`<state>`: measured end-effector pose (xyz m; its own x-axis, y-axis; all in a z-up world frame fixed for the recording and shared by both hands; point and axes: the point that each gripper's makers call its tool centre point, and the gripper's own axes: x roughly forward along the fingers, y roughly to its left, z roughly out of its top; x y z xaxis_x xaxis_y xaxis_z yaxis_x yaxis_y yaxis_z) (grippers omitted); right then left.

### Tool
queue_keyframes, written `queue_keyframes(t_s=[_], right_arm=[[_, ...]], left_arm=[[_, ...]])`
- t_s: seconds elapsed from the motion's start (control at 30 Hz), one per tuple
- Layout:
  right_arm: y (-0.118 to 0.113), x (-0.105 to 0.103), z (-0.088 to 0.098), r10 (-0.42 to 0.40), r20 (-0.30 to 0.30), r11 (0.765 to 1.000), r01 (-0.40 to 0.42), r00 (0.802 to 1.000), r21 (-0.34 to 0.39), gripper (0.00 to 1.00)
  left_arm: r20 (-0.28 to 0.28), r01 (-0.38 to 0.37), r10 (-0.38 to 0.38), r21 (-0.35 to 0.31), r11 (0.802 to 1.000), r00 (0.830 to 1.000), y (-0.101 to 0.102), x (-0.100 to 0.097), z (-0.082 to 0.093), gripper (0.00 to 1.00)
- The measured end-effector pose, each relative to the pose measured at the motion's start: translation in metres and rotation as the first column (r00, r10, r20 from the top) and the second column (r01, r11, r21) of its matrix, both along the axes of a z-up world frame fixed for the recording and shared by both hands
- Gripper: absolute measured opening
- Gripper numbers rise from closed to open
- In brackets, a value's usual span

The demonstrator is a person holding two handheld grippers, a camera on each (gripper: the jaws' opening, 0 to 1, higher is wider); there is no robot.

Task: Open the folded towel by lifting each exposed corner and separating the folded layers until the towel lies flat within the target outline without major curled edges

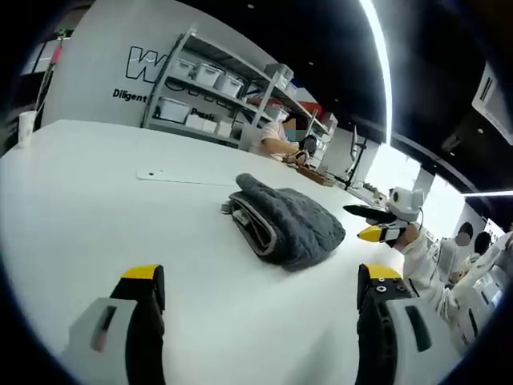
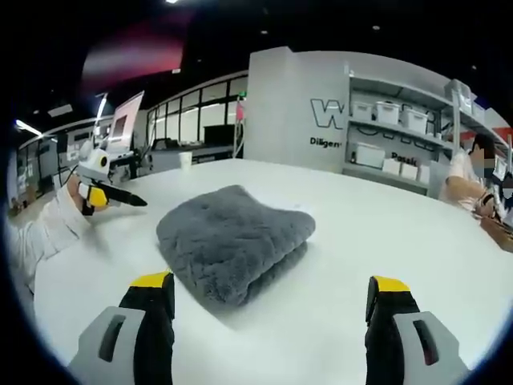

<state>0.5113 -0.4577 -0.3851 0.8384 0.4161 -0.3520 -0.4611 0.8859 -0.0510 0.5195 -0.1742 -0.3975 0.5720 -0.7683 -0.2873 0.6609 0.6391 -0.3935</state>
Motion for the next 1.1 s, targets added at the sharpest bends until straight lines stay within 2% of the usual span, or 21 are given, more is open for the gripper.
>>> queue_keyframes(t_s=[0.43,0.5,0.63,0.73,0.87,1.0,1.1], right_arm=[[0.002,-0.001,0.006,-0.008,0.022,1.0,0.008,1.0,0.006,0.99],[0.007,-0.002,0.012,-0.017,0.05,1.0,0.016,0.999,0.016,0.99],[0.023,0.0,0.035,-0.016,0.176,0.997,0.002,0.984,0.079,0.99],[0.036,-0.002,0.024,0.024,0.12,0.998,-0.031,0.992,0.056,0.99],[0.039,0.006,0.017,0.017,0.114,0.999,-0.022,0.993,0.042,0.88],[0.031,0.013,0.029,0.01,0.131,0.992,-0.027,0.991,0.127,0.86],[0.016,0.027,0.035,0.001,0.1,0.983,-0.02,0.995,0.181,0.81]], left_arm=[[0.011,0.0,0.0,-0.005,1.0,1.0,0.001,-0.001,0.006,0.99],[0.02,0.003,-0.002,-0.014,1.0,1.0,0.001,-0.002,0.01,0.99],[0.034,0.004,-0.003,-0.032,0.999,0.999,0.001,-0.003,0.017,0.99],[0.039,0.011,-0.009,-0.046,0.999,0.999,0.0,-0.004,0.021,0.99],[0.039,0.015,-0.013,-0.06,0.998,0.999,-0.001,-0.006,0.023,0.99],[0.04,0.021,-0.019,-0.072,0.997,0.999,-0.002,-0.007,0.026,0.99],[0.036,0.028,-0.025,-0.078,0.997,0.999,-0.001,-0.006,0.026,0.99]])
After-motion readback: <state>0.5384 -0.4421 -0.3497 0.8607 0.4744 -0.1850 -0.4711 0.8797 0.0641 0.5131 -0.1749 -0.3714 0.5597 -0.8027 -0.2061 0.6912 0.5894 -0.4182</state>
